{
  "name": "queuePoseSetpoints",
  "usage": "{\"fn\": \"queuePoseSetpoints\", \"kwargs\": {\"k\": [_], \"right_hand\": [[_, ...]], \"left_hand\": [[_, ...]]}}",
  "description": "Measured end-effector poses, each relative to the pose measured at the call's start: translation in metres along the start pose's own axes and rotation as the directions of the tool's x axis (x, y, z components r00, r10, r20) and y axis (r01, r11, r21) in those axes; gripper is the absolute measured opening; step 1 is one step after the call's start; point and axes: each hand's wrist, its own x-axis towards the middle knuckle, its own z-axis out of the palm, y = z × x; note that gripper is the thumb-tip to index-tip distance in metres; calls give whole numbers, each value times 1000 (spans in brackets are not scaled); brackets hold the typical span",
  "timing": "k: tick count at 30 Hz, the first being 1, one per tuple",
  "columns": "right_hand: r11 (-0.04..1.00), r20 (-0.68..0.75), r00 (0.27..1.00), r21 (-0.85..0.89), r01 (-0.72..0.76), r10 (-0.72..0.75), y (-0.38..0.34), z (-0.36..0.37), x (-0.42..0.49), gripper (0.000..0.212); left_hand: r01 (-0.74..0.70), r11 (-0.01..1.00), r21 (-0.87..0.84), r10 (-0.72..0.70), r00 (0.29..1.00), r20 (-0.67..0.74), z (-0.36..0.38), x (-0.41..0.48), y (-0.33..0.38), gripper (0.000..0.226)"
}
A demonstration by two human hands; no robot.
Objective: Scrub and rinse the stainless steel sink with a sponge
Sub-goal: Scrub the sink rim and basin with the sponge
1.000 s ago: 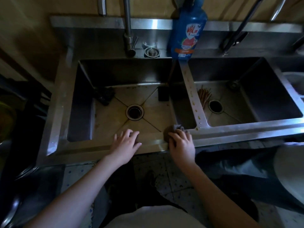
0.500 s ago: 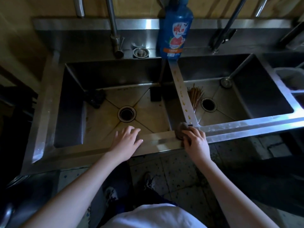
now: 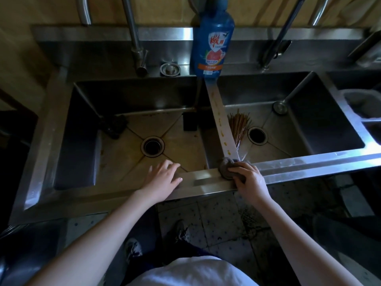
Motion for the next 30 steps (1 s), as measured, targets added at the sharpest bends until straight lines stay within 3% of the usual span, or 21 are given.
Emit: {"fn": "queuePoseSetpoints", "kwargs": {"k": [6,15,21,30], "right_hand": [[998,-8,998,-6,62,-62,6,-1,23,34],[1000,7,1000,23,-7,7,-3,1,73,32],[1000,-71,997,0,-14,14,-11,9,63,32],[1000,-73,997,-9,20,-21,-7,14,75,30]], "left_hand": [[31,999,-12,-31,999,-11,0,8,7,52],[42,999,-1,-42,998,44,9,2,11,42],[10,997,72,-17,995,94,-1,6,14,43],[37,997,74,-48,989,143,-3,5,17,65]]}}
